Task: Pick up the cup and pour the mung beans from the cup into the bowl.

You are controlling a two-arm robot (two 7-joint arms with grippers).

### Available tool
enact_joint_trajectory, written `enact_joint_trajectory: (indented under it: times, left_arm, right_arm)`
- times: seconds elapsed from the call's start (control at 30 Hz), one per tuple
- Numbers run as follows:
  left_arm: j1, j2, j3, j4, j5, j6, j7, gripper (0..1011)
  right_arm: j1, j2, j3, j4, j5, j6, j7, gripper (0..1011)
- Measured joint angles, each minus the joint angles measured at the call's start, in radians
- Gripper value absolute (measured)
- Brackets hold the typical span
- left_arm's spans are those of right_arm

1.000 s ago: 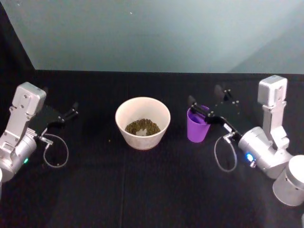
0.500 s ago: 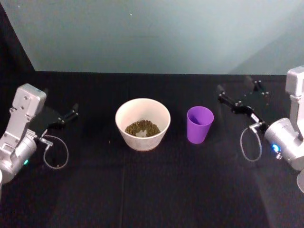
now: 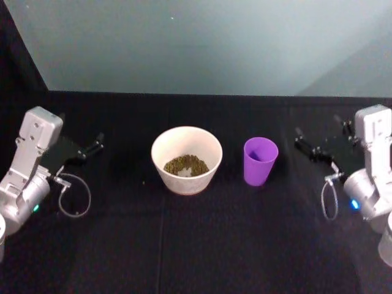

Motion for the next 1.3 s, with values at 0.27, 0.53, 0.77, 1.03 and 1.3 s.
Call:
enact_joint_trajectory:
  times: [0.27, 0.53, 0.77, 1.03, 1.3]
  left_arm:
    - [0.0, 0.0, 0.0, 0.0, 0.0, 0.0, 0.0, 1000]
    - [0.0, 0.0, 0.0, 0.0, 0.0, 0.0, 0.0, 1000]
    - [0.0, 0.0, 0.0, 0.0, 0.0, 0.0, 0.0, 1000]
    - [0.0, 0.0, 0.0, 0.0, 0.0, 0.0, 0.0, 1000]
    - [0.0, 0.0, 0.0, 0.0, 0.0, 0.0, 0.0, 1000]
  right_arm:
    - [0.016, -0.043, -0.001, 0.086, -0.033, -0.025, -0.016, 1003]
    - [0.017, -0.047, 0.0, 0.09, -0.037, -0.026, -0.019, 1003]
    - [0.017, -0.046, -0.001, 0.089, -0.036, -0.026, -0.018, 1003]
    - [0.017, -0.045, -0.001, 0.089, -0.034, -0.026, -0.017, 1003]
    - [0.017, -0.044, -0.001, 0.088, -0.034, -0.026, -0.017, 1003]
